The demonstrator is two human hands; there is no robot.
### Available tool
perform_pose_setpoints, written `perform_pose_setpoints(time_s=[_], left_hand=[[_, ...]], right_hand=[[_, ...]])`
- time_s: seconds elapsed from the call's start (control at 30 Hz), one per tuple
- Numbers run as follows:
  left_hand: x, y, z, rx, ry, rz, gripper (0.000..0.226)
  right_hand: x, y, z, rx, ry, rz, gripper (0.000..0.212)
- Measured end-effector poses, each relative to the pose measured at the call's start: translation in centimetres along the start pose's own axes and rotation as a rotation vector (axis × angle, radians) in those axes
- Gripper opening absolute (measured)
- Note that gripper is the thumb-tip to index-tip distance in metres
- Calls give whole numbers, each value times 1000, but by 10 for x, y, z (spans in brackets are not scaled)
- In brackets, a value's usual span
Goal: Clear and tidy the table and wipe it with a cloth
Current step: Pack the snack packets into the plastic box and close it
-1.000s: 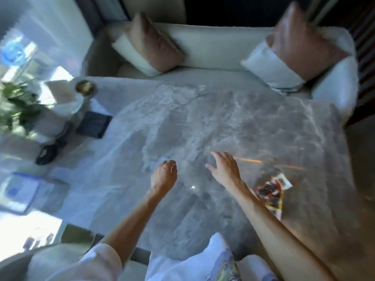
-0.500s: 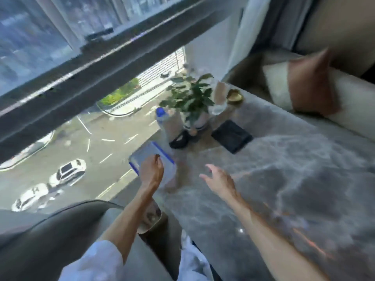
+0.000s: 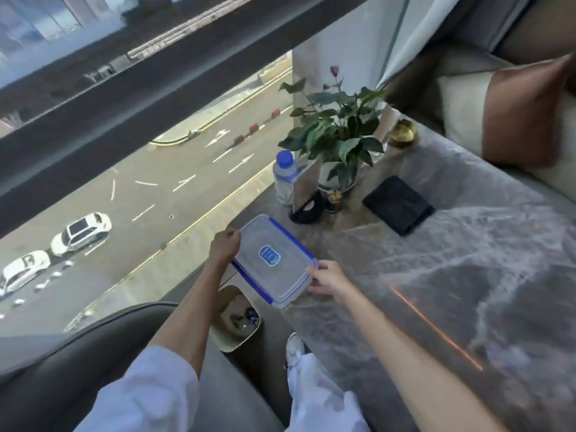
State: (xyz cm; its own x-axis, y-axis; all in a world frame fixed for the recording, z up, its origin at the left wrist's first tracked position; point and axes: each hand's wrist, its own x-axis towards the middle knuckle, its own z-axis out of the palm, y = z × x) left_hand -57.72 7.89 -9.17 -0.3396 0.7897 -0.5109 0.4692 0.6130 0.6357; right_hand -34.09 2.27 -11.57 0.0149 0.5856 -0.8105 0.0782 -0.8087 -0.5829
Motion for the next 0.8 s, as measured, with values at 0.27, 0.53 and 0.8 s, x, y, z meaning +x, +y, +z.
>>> perform_pose_setpoints(time_s=[0.27, 0.53, 0.8], left_hand=[[-178, 57, 142, -107, -282, 42, 27], [-394, 74, 355, -7, -691, 122, 35], [-485, 75, 470, 388, -844, 559, 53]], right_hand=[[-118, 85, -212, 272, 234, -78, 31], [-255, 281, -425, 498, 653, -133, 35], [-330, 451, -416, 891, 516, 175, 23]])
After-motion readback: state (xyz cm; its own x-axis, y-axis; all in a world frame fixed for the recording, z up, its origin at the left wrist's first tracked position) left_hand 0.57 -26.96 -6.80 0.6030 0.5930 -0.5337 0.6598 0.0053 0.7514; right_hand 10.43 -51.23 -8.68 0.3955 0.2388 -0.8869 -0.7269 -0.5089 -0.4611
